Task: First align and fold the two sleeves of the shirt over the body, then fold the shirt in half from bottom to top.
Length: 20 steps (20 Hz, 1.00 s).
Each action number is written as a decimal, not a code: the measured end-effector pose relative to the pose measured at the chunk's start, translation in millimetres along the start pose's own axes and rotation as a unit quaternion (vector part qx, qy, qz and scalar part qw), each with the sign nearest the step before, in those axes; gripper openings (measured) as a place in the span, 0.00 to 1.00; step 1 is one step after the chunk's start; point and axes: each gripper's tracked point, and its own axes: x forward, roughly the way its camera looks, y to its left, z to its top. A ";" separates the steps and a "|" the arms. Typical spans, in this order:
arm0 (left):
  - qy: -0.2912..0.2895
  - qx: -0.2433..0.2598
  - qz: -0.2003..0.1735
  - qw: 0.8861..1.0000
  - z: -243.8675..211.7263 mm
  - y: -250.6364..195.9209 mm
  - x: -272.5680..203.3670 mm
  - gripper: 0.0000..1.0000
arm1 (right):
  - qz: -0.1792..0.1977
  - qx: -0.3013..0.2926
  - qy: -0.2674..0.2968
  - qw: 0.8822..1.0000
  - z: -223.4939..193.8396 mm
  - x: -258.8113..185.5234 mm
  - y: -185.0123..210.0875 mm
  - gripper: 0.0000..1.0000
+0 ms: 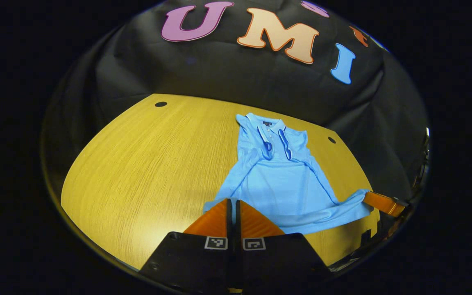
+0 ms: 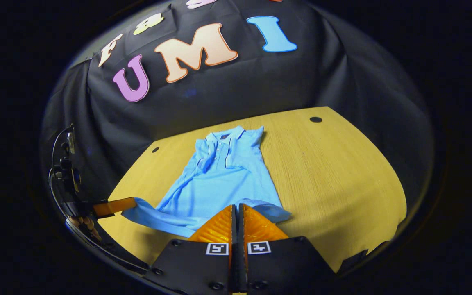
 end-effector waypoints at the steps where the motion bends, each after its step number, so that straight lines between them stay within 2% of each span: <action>1: -0.003 -0.001 -0.002 1.000 7.8 0.7 4.6 0.00 | 0.001 0.001 -0.005 1.000 6.9 6.2 1.6 0.02; 10: -0.025 0.013 -0.016 0.999 90.4 8.5 65.6 0.00 | -0.006 0.003 -0.033 0.999 70.1 81.1 10.1 0.03; 16: 0.027 -0.011 -0.048 0.998 38.7 0.2 62.3 0.00 | -0.017 0.002 -0.033 0.999 70.0 88.9 5.5 0.02; 17: 0.035 -0.015 -0.051 0.998 23.9 0.7 57.3 0.08 | -0.017 0.000 -0.033 0.999 69.4 87.2 4.7 0.02; 19: 0.048 -0.010 -0.044 0.998 -4.6 0.4 50.5 0.70 | -0.014 0.002 -0.033 0.999 66.2 82.3 4.3 0.02; 20: 0.052 0.000 -0.031 0.998 -17.9 5.2 47.3 0.73 | -0.013 0.004 -0.032 0.999 65.3 79.0 3.3 0.02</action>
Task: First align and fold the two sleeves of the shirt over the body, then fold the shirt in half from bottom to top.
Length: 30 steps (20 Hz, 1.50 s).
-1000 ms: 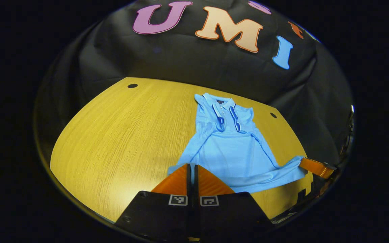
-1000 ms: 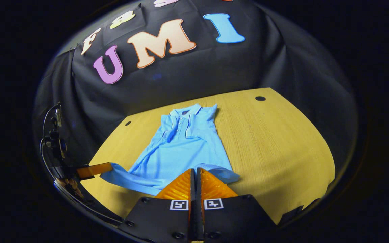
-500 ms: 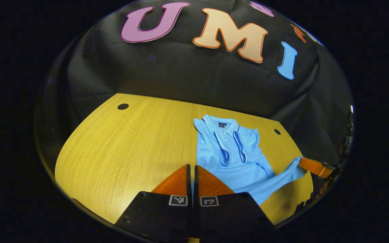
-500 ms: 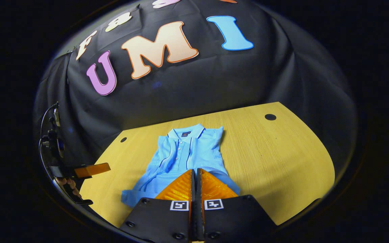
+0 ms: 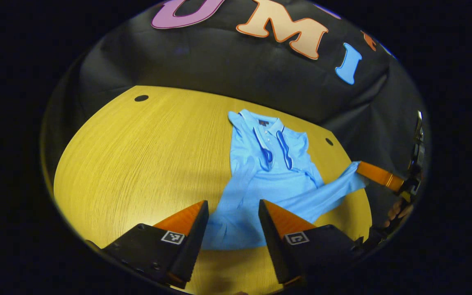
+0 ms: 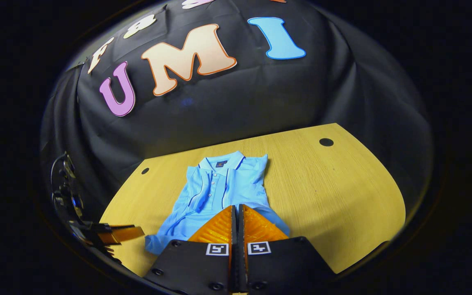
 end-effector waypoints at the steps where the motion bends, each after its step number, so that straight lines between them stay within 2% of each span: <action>1: 0.011 0.006 0.011 1.000 -14.3 2.8 0.8 0.83 | 0.001 0.002 0.001 1.000 -2.9 -1.9 -0.7 0.03; 3: 0.025 0.002 0.022 0.999 -36.2 3.9 2.9 0.91 | 0.003 0.001 0.004 1.000 -8.8 -6.1 -1.0 0.02; 6: 0.030 -0.013 0.028 0.999 -48.5 2.1 9.0 0.90 | 0.005 -0.006 0.006 1.000 -14.7 -15.1 -1.1 0.02; 8: 0.033 -0.004 0.057 0.998 -49.9 14.3 15.3 0.69 | 0.006 -0.009 0.007 1.000 -18.0 -18.7 -0.1 0.03; 9: 0.038 -0.002 0.060 0.997 -52.5 14.9 18.2 0.36 | 0.007 -0.010 0.007 1.000 -18.7 -19.6 0.6 0.03; 13: 0.038 0.002 0.057 0.998 -49.1 14.8 18.6 0.02 | 0.008 -0.013 0.008 1.000 -23.7 -21.8 3.4 0.02; 16: 0.034 -0.013 0.042 0.998 -34.8 9.8 10.7 0.00 | 0.012 -0.009 0.006 1.000 -22.7 -21.1 6.3 0.02; 22: -0.022 -0.022 0.004 0.999 40.0 -5.1 3.7 0.00 | 0.012 0.008 -0.010 1.000 -7.8 -11.2 8.4 0.03; 30: -0.058 -0.032 -0.024 0.998 114.7 -7.6 28.5 0.00 | 0.001 0.016 -0.049 0.999 42.2 31.3 11.1 0.02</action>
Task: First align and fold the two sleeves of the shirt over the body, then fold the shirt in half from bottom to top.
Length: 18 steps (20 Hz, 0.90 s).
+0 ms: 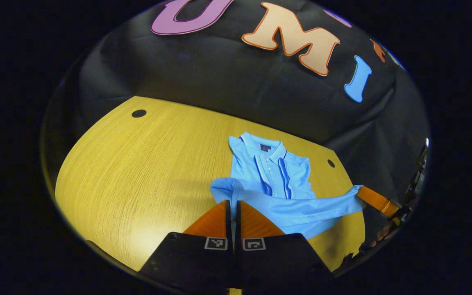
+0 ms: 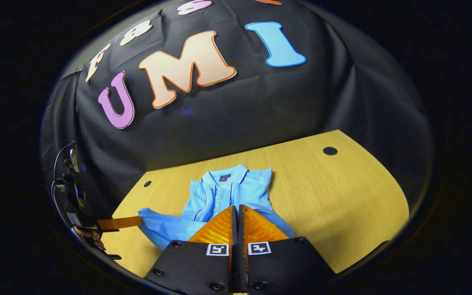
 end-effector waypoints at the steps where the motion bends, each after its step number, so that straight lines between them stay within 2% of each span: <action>1: -0.002 0.005 -0.004 1.000 7.5 -0.9 5.8 0.00 | -0.003 0.000 -0.006 1.000 5.7 9.0 -0.2 0.02; 6: -0.009 0.013 -0.019 1.000 44.6 -2.9 48.8 0.00 | -0.031 0.005 -0.025 0.999 34.8 64.7 -14.2 0.03; 10: -0.005 0.036 -0.021 0.999 65.8 3.7 89.8 0.01 | -0.062 0.016 -0.027 0.998 41.1 111.1 -32.0 0.02; 14: 0.020 0.057 -0.015 0.998 55.0 16.9 133.1 0.00 | -0.101 0.015 -0.003 0.995 18.0 149.0 -54.6 0.02; 16: 0.029 0.050 -0.022 0.998 46.1 17.5 140.6 0.00 | -0.117 0.002 0.006 0.993 5.7 153.8 -58.5 0.04; 17: 0.024 0.047 -0.021 0.998 46.3 22.0 143.6 0.08 | -0.121 -0.009 0.006 0.993 4.6 152.4 -59.6 0.02; 18: 0.018 0.046 -0.030 0.998 46.9 18.6 143.3 0.16 | -0.120 -0.019 0.002 0.993 4.4 148.9 -56.9 0.19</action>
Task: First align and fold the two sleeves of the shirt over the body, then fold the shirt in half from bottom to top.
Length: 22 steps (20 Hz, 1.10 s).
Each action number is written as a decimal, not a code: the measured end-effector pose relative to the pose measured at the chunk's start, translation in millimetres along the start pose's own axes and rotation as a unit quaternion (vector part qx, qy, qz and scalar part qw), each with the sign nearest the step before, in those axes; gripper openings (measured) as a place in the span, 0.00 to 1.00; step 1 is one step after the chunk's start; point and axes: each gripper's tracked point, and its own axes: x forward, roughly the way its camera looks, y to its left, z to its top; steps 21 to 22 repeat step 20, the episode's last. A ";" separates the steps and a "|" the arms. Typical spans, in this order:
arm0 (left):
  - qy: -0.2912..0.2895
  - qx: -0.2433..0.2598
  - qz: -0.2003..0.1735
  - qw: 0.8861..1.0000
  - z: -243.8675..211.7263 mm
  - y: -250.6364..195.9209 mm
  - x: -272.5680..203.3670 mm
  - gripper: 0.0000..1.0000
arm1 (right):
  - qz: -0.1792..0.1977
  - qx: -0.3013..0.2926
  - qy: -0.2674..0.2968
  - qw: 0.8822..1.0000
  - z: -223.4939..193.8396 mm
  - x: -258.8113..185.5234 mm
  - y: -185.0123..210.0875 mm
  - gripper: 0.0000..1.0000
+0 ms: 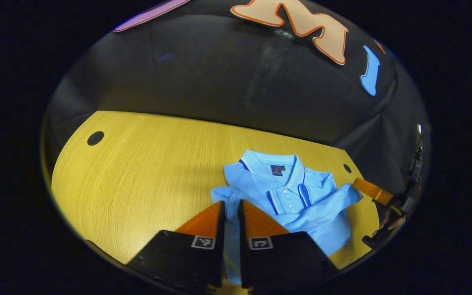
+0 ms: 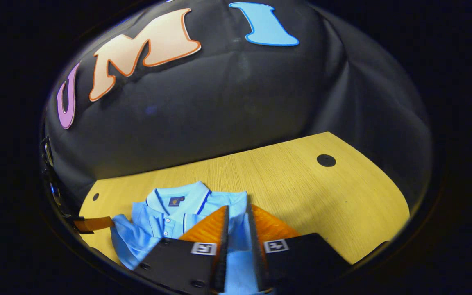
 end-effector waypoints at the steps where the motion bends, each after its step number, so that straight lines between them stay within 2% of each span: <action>1: -0.008 0.010 0.000 1.000 0.8 -0.3 -6.5 0.43 | 0.003 -0.006 -0.008 1.000 2.4 -7.5 4.3 0.37; 2: -0.025 0.025 0.002 0.999 6.6 -1.5 -12.9 0.71 | 0.012 -0.006 -0.018 1.000 5.3 -17.6 10.3 0.55; 3: -0.045 0.047 0.008 0.998 11.7 -4.5 -24.6 0.99 | 0.016 -0.005 -0.025 1.000 6.9 -30.1 12.4 0.67; 5: -0.083 0.084 0.019 0.993 23.4 -15.9 -55.5 0.95 | 0.029 -0.003 -0.052 0.998 16.6 -62.9 18.1 0.92; 6: -0.103 0.093 0.021 0.990 30.2 -24.8 -74.0 0.95 | 0.036 -0.004 -0.067 0.997 21.2 -82.5 20.3 0.93; 7: -0.121 0.097 0.021 0.988 33.5 -35.0 -93.8 0.96 | 0.047 -0.009 -0.081 0.996 25.4 -104.2 23.1 0.98; 8: -0.137 0.097 0.023 0.985 36.7 -45.1 -115.5 0.95 | 0.061 -0.018 -0.092 0.994 28.0 -126.7 25.6 0.93; 9: -0.154 0.097 0.023 0.983 39.4 -54.6 -137.1 0.96 | 0.072 -0.030 -0.102 0.992 30.5 -150.9 26.4 0.98; 12: -0.184 0.104 0.022 0.977 35.2 -82.7 -191.9 0.95 | 0.101 -0.054 -0.145 0.983 44.5 -235.0 27.6 0.98; 16: -0.213 0.120 0.020 0.970 24.6 -117.7 -254.1 0.95 | 0.129 -0.054 -0.216 0.966 63.5 -335.3 25.2 0.97; 18: -0.226 0.128 0.014 0.965 21.5 -136.9 -279.1 0.95 | 0.137 -0.052 -0.229 0.962 61.6 -371.1 18.8 0.97; 19: -0.233 0.131 0.012 0.963 20.4 -145.0 -291.7 0.95 | 0.140 -0.052 -0.235 0.960 61.1 -385.0 16.1 0.92; 20: -0.241 0.133 0.011 0.961 21.9 -152.4 -303.1 0.95 | 0.141 -0.052 -0.238 0.959 62.0 -395.6 11.5 0.92; 22: -0.241 0.133 0.011 0.961 21.9 -152.4 -303.1 0.95 | 0.141 -0.052 -0.238 0.959 62.0 -395.6 11.5 0.92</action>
